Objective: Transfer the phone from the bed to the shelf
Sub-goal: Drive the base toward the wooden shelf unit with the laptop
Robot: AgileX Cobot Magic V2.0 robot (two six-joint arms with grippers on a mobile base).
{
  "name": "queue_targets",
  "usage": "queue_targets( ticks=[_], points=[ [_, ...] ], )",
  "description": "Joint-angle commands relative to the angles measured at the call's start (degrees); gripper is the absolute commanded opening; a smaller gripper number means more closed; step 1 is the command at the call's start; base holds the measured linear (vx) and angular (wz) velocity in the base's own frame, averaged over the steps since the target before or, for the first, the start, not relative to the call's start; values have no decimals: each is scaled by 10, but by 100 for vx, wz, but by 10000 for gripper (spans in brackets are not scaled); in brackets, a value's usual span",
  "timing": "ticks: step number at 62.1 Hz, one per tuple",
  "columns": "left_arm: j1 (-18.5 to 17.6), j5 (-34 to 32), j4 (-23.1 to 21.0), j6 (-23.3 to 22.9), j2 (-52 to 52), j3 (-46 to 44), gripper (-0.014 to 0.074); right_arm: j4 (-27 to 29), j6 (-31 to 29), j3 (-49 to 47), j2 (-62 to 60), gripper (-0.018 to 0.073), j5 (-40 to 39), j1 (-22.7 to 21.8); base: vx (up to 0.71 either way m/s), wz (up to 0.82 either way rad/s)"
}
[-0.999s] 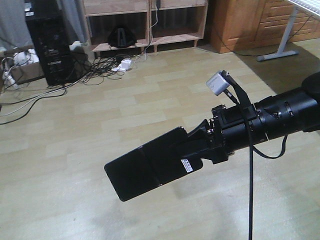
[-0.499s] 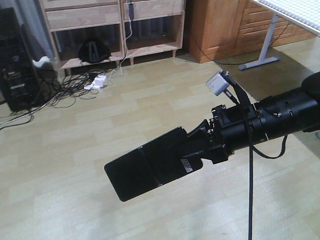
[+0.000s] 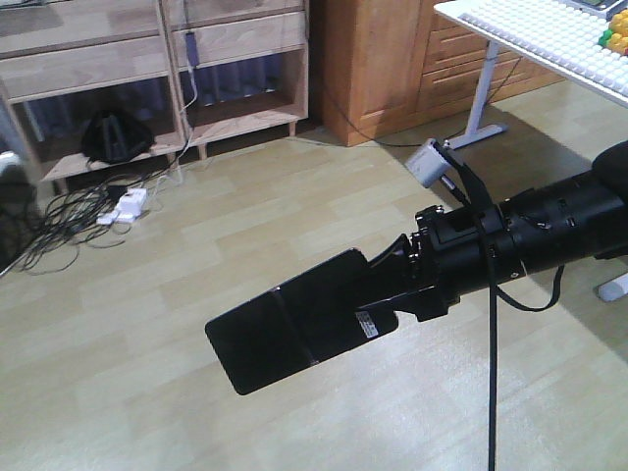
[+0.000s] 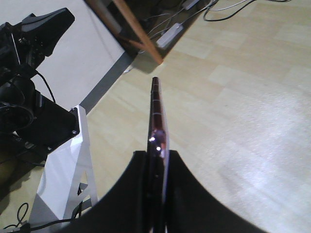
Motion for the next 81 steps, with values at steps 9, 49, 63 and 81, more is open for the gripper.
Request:
queue_targets(
  ticks=[9,49,63,81],
  points=[
    [-2,-41,-5,-3,-8,-12,1,48,-1,-14,-23,-2,56,-2,47,-22],
    [-2,-41,-5,-3,-8,-12,1,48,-1,-14,-23,-2,56,-2,48,-7],
    [-2,-41,-5,-3,-8,-12,1,48,-1,-14,-23,-2,56,-2,50,2],
    [-2,-41,-5,-3,-8,-12,1,48,-1,-14,-23,-2,56,-2,51,-1]
  ],
)
